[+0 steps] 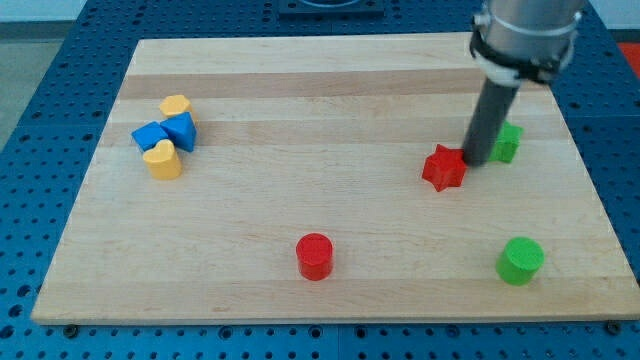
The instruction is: Push the green star towards the green circle
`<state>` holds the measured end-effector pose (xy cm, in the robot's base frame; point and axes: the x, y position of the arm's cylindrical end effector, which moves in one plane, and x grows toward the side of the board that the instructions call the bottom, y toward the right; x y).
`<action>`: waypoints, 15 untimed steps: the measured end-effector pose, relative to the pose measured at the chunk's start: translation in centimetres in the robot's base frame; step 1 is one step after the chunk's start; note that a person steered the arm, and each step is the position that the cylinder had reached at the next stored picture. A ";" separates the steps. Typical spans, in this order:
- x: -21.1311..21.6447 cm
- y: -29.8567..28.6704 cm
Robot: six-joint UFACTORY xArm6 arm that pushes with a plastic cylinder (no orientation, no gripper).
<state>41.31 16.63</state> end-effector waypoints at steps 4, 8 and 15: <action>0.5 7.0; -2.8 4.9; 12.7 1.6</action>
<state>54.03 18.19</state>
